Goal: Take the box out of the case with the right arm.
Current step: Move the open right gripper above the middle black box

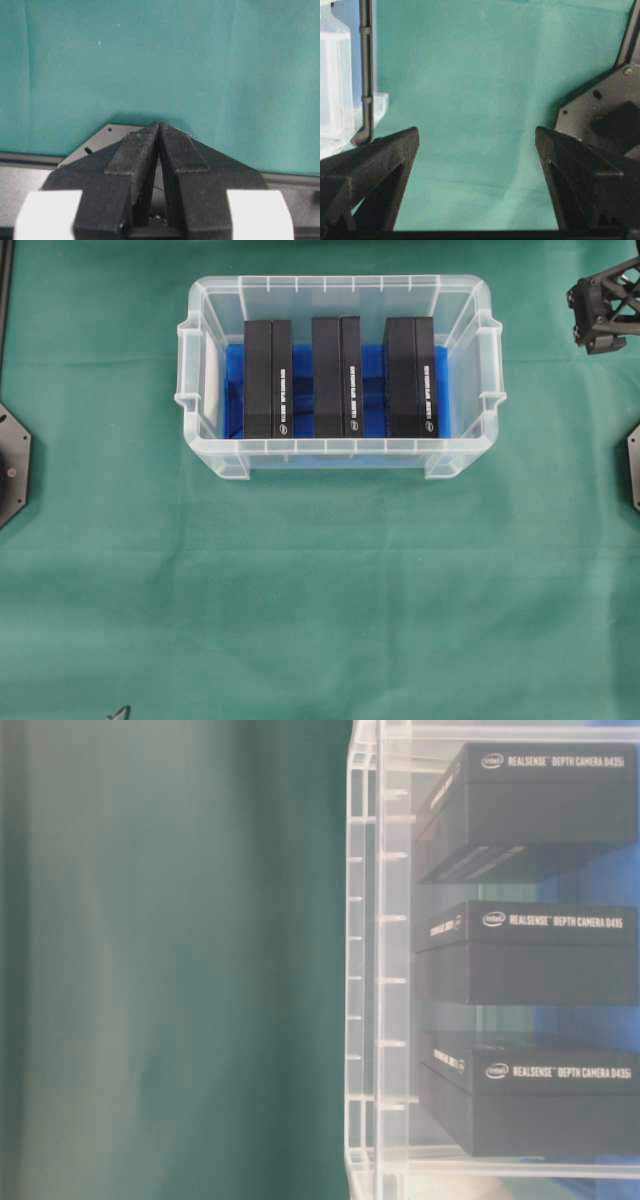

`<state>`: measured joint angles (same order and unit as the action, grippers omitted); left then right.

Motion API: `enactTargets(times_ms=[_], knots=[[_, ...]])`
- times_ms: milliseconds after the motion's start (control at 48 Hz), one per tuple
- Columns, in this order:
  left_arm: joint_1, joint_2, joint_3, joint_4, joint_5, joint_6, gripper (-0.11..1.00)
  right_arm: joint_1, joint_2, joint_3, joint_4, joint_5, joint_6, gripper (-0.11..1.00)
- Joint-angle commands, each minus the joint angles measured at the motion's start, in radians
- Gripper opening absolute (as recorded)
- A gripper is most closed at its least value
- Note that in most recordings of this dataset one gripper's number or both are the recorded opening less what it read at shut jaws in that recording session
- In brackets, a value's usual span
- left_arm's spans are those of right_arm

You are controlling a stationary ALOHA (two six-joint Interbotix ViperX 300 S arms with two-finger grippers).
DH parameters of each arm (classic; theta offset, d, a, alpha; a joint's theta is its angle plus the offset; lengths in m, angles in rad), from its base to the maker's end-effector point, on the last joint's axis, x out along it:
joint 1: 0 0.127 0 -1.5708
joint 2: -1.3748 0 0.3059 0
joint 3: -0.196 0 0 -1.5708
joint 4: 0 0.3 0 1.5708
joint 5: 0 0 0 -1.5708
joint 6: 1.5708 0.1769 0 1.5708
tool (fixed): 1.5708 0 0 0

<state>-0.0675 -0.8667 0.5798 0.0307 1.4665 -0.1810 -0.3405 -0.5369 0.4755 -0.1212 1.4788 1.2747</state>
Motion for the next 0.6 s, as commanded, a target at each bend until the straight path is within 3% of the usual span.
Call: enactTargets(times_ms=[0, 375, 584], knots=[[0.002, 0.006, -0.023, 0.003, -0.003, 0.0, 0.02, -0.003, -0.003, -0.009, -0.002, -0.002, 0.0, 0.92], [0.008, 0.006, -0.023, 0.003, -0.003, 0.0, 0.02, -0.003, 0.017, -0.025, 0.006, -0.035, 0.035, 0.92], [0.008, 0.006, -0.025, 0.003, 0.0, 0.0, 0.02, 0.034, 0.141, -0.118, 0.02, -0.095, 0.084, 0.92]])
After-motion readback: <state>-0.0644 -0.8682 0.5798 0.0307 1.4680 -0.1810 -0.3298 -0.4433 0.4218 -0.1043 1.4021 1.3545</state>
